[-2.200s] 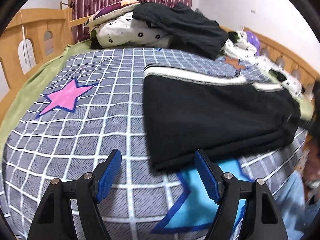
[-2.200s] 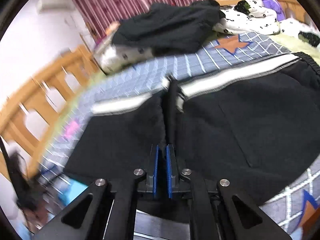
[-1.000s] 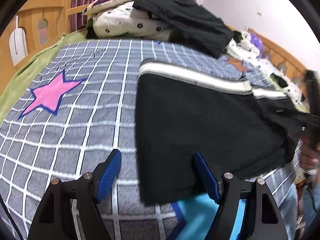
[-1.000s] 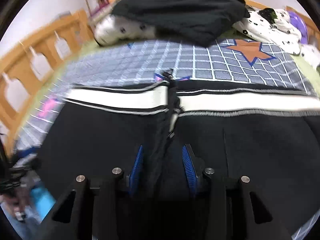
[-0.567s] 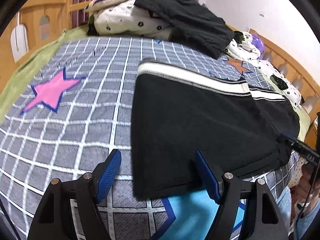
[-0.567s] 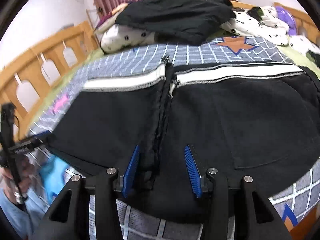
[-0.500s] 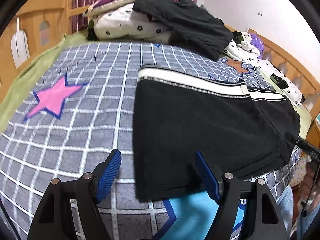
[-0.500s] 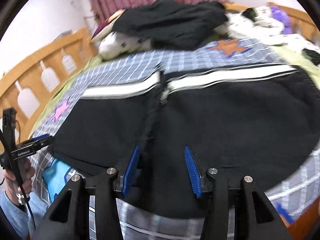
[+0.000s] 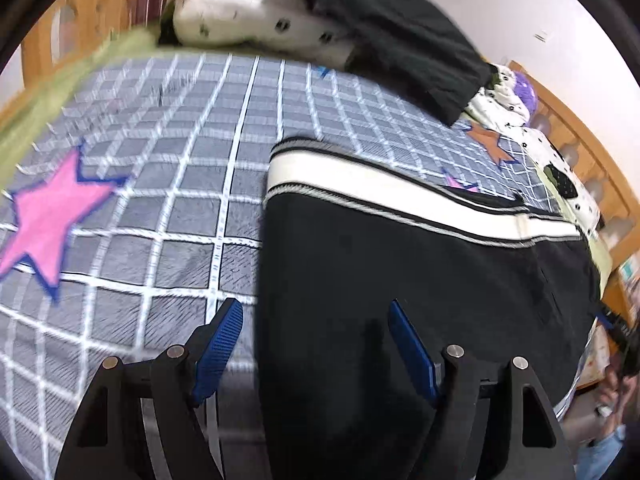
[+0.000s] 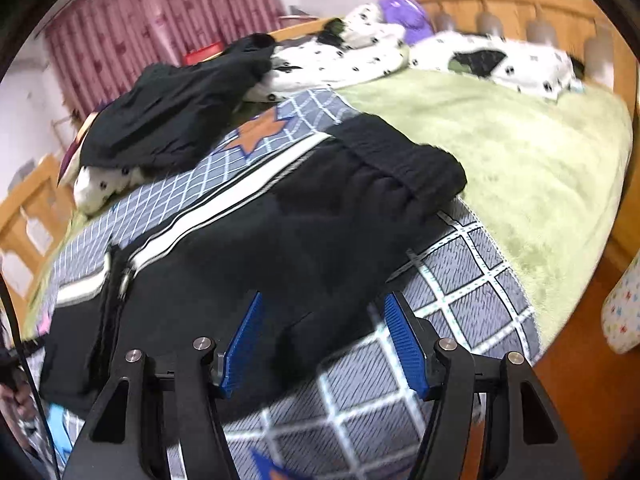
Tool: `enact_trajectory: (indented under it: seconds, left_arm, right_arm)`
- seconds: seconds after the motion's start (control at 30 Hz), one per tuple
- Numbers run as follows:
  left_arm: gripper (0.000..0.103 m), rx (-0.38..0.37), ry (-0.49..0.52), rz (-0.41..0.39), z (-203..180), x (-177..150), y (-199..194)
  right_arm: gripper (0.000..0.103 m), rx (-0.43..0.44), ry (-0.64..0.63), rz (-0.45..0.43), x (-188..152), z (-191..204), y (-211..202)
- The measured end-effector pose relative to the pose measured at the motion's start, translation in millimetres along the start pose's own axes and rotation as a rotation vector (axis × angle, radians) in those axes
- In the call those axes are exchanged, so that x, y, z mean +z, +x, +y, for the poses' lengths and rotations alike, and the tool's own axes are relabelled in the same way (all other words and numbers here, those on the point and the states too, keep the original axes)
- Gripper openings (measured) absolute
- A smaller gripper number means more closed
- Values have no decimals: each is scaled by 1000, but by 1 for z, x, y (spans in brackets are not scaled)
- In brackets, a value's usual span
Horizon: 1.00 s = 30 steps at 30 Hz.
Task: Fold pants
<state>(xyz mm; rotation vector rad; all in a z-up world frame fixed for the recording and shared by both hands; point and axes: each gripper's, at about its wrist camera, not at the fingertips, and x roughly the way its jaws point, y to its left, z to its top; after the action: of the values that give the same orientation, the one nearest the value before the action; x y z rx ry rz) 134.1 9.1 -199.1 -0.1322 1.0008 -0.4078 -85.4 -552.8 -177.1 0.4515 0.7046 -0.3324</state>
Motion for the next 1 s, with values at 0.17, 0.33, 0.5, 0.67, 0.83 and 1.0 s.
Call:
enact_trajectory:
  seconds: [0.17,0.33,0.5,0.67,0.83,1.0]
  left_arm:
    - [53,-35,-15,5,14,9,17]
    - [45,-31,36,18,4,11,24]
    - [14,34,45,-11,-11,20,17]
    - [10,44,46,-105,-34,33,-14]
    - [10,-71,-25,-151,-28,51,-48]
    - [10,-102,-44,-217,-7,59,-91]
  right_arm:
    - [62,2,63,26,16,-21,37]
    - [64,81,165,34,36,-39,62]
    - [34,2,129,28,51,-23,67]
    - [18,-49,-50,-125,68,34,20]
    - [17,-18,-183,-256,92,113,-36]
    - [16,88,-299,-342,103,189,-88]
